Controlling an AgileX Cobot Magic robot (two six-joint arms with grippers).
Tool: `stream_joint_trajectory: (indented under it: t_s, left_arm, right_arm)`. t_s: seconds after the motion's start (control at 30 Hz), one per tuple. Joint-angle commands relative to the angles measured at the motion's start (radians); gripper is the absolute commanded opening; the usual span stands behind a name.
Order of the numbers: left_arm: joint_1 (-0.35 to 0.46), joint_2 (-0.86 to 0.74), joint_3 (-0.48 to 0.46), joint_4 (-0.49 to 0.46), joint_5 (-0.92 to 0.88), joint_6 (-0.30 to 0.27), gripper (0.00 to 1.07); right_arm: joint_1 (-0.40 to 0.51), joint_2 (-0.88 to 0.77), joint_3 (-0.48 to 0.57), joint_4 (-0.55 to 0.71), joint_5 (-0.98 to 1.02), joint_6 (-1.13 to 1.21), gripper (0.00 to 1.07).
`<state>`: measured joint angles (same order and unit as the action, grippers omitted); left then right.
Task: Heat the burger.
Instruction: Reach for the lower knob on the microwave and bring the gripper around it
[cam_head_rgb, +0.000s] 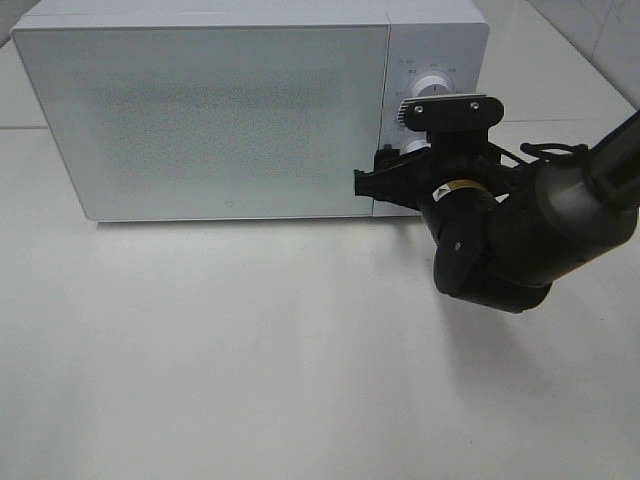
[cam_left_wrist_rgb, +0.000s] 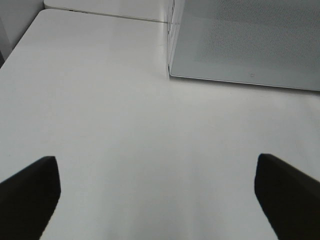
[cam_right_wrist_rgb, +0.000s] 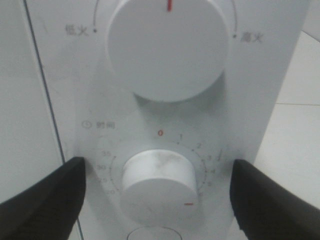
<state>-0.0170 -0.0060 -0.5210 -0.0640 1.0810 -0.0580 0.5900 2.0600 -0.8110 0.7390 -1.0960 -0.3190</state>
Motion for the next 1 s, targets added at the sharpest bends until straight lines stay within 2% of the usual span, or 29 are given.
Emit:
stream_joint_trajectory:
  t_s: [0.03,0.37,0.43,0.53,0.6,0.63,0.67,0.7,1.0]
  left_arm:
    - [0.001,-0.017,0.003,-0.009,-0.012,0.003,0.98]
    - [0.001,-0.017,0.003,-0.009,-0.012,0.003,0.98]
    - [0.001,-0.017,0.003,-0.009,-0.012,0.003,0.98]
    - [0.001,-0.017,0.003,-0.009,-0.012,0.003,0.98]
    - [0.001,-0.017,0.003,-0.009,-0.012,0.003,0.98]
    - [0.001,-0.017,0.003,-0.009,-0.012,0.003,0.98]
    - [0.001,-0.017,0.003,-0.009,-0.012,0.003,0.98]
    - [0.001,-0.017,0.003,-0.009,-0.012,0.003,0.98]
    - [0.001,-0.017,0.003,-0.009,-0.012,0.003,0.98]
  right_arm:
    - [-0.009,0.009,-0.035,-0.001,-0.016,0.001,0.76]
    - [-0.009,0.009,-0.036,0.000,-0.039,0.002,0.69]
    - [-0.009,0.009,-0.036,0.000,-0.042,0.002,0.53]
    - [-0.009,0.009,-0.036,0.000,-0.042,0.002,0.47]
    - [-0.009,0.009,-0.036,0.000,-0.042,0.002,0.19]
    - [-0.009,0.009,-0.036,0.000,-0.042,0.002,0.19]
    - [-0.009,0.009,-0.036,0.000,-0.043,0.002,0.13]
    - [-0.009,0.009,-0.036,-0.001,-0.048,0.002,0.02]
    - [-0.009,0.009,-0.036,-0.009,-0.110,0.050,0.00]
